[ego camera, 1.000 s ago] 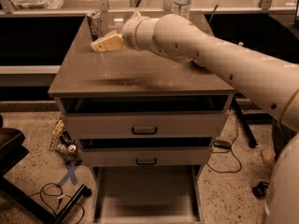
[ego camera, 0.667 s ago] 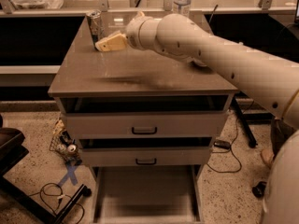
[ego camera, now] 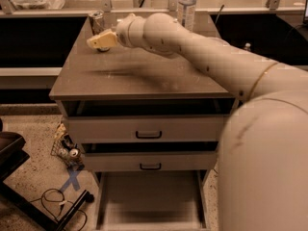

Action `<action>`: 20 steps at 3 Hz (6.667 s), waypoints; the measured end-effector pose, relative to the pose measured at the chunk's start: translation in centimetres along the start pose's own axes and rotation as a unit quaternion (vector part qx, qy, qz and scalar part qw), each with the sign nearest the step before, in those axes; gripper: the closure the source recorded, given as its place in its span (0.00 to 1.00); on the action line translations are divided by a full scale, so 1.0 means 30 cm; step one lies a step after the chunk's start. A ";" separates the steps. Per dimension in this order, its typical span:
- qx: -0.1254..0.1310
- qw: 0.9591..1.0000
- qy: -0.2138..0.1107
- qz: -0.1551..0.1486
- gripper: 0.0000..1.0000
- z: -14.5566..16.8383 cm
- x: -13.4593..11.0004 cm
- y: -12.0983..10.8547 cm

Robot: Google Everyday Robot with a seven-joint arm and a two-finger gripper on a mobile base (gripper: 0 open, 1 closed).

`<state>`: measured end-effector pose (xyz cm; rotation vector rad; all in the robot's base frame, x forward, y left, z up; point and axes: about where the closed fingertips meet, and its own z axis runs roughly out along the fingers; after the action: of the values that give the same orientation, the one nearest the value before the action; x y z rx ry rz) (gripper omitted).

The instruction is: Place redbull can into bottom drawer

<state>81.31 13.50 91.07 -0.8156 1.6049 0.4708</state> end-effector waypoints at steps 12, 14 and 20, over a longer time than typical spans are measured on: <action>0.001 0.998 -0.047 -0.030 1.00 -0.016 -0.277 -0.060; 0.134 0.986 -0.098 -0.019 1.00 -0.596 -0.473 -0.108; 0.147 0.985 0.084 0.013 1.00 -0.841 0.289 0.111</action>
Offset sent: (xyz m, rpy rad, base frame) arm 0.0681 0.0533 -0.0165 0.0207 0.0554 0.0270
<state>61.29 -4.07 87.34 -0.6228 1.7910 0.1779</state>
